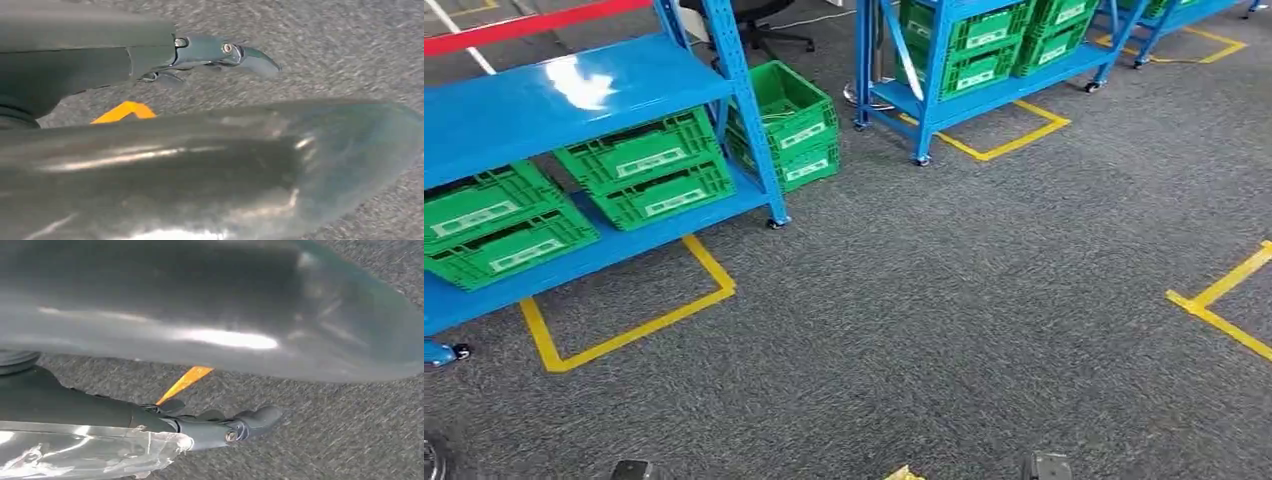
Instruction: Take the parts from the cabinet and place them on the table.
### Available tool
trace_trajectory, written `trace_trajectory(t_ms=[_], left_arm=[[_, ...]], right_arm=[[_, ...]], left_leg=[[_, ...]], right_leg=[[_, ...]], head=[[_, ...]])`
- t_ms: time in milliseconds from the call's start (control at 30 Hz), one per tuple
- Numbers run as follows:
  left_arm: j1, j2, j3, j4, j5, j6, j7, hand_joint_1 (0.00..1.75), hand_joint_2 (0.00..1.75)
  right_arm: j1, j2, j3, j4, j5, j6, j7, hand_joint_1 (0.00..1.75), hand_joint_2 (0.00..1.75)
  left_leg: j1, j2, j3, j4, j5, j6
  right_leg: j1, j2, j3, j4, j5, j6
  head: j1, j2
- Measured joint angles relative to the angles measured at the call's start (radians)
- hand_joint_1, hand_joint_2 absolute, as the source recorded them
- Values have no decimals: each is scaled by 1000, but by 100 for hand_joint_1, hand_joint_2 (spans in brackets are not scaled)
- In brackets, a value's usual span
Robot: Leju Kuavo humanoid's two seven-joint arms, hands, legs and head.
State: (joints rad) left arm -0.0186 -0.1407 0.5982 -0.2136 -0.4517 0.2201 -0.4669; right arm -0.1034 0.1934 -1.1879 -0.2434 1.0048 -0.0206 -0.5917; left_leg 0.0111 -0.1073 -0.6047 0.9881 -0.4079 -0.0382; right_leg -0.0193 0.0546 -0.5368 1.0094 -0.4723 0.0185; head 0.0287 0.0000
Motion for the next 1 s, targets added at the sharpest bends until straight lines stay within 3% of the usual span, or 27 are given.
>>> trace_trajectory(t_ms=[33,67,133,167,200,233,267,300,333,367,467,500,533,567,633,667,700,733,767,800,833,867,967,1000], left_arm=[[-2,-1,2,0,0,0,0,0,0],[-6,0,2,0,0,0,0,0,0],[-10,-1,3,0,-3,0,0,0,0],[-8,-1,4,0,-4,0,0,0,0],[-6,-1,5,0,-6,0,0,0,0],[-5,-1,5,0,-7,1,0,0,0],[-5,0,7,0,-8,2,0,0,0],[-6,0,9,0,-9,2,0,0,0],[-10,0,10,0,-9,2,0,0,0],[-14,-1,10,0,-10,2,0,0,0],[-6,1,12,0,-10,3,0,0,0],[-4,0,13,0,-10,3,0,0,0],[-5,0,13,0,-10,3,-1,0,0],[-8,-1,14,0,-10,3,-1,0,0],[-10,-2,14,0,-11,3,-1,0,0],[-9,-2,16,0,-11,3,-1,0,0],[-7,-2,18,0,-10,3,-1,0,0],[-7,-2,18,0,-10,3,-1,0,0],[-7,-3,18,0,-11,3,-1,0,0],[-8,-3,19,0,-11,3,-1,0,0],[-8,-3,19,0,-10,3,-1,0,0],[-11,-2,19,0,-11,3,-1,0,0],[-2,-2,19,0,-11,3,-1,0,0],[-1,0,20,0,-11,4,-1,0,0]], right_arm=[[0,0,2,0,0,0,-1,0,0],[3,0,3,0,-1,0,-1,0,0],[6,0,5,0,-3,-1,-1,0,0],[5,0,5,0,-3,-1,-1,0,0],[4,0,6,0,-3,-2,-1,0,0],[2,0,7,0,-3,-2,-1,0,0],[1,0,9,0,-4,-2,-1,0,0],[0,0,11,0,-4,-2,-1,0,0],[1,0,12,0,-4,-2,-1,0,0],[1,0,12,0,-5,-2,-1,0,0],[-4,0,13,0,-5,-2,-1,0,0],[-4,0,14,0,-5,-2,-1,0,0],[-4,0,14,0,-5,-2,-2,0,0],[-3,0,14,0,-5,-2,-1,0,0],[1,0,14,0,-6,-2,-1,0,0],[3,0,14,0,-7,-2,-1,0,0],[3,0,14,0,-7,-2,-1,0,0],[2,0,14,0,-7,-2,-1,0,0],[2,0,14,0,-7,-2,-1,0,0],[2,0,14,0,-7,-2,-1,0,0],[2,0,14,0,-7,-2,-1,0,0],[2,0,14,0,-7,-2,-1,0,0],[0,0,14,0,-7,-2,-1,0,0],[-1,1,14,0,-7,-1,-1,0,0]], left_leg=[[-3,53,-23,48,-35,-3],[-3,79,-58,122,-76,-7],[-1,97,-131,283,-142,-11],[-1,97,-142,309,-143,-12],[-1,98,-127,289,-121,-12],[-1,101,-93,230,-85,-11],[-2,114,-39,132,-39,-7],[-5,150,15,41,-7,-2],[-15,196,42,-10,-16,-1],[-12,179,38,-10,-14,11],[-16,148,36,-15,-13,27],[-8,136,39,-20,-8,33],[-5,127,38,-20,-7,39],[-4,115,37,-20,-6,43],[-4,88,36,-20,-6,45],[-4,75,37,-20,-6,45],[-4,59,38,-19,-6,44],[-3,44,39,-19,-6,44],[-2,29,41,-18,-7,43],[0,16,43,-17,-8,38],[-1,5,41,-15,-8,31],[-4,-7,33,-6,-8,24],[6,-37,23,-15,5,3],[6,-26,21,-11,-1,-1]], right_leg=[[1,-14,1,-4,1,-10],[4,-31,1,-4,1,-11],[8,-71,0,-4,-2,-15],[9,-86,0,-4,-3,-16],[9,-99,1,-4,-3,-15],[9,-111,3,-4,-4,-14],[9,-123,6,-4,-5,-12],[10,-133,11,-4,-8,-8],[19,-142,11,0,-14,0],[21,-149,6,0,-16,6],[20,-183,28,-9,-19,19],[15,-159,22,0,-29,28],[15,-106,7,41,-59,31],[13,-77,-26,113,-97,32],[13,-58,-110,285,-164,35],[13,-56,-136,324,-168,35],[13,-56,-138,310,-142,34],[11,-56,-114,247,-97,33],[8,-47,-75,157,-45,32],[5,-25,-32,63,1,32],[-4,38,-10,16,-4,36],[-5,43,-8,3,-6,32],[6,13,-6,13,-2,14],[-1,-2,-4,7,2,6]], head=[[-14,0],[-16,0],[-16,0],[-16,0],[-16,0],[-16,0],[-16,0],[-16,0],[-18,0],[-18,0],[-17,0],[-15,0],[-8,0],[-4,0],[0,0],[-1,0],[-1,0],[0,0],[-1,0],[0,0],[1,0],[0,0],[0,0],[1,0]])
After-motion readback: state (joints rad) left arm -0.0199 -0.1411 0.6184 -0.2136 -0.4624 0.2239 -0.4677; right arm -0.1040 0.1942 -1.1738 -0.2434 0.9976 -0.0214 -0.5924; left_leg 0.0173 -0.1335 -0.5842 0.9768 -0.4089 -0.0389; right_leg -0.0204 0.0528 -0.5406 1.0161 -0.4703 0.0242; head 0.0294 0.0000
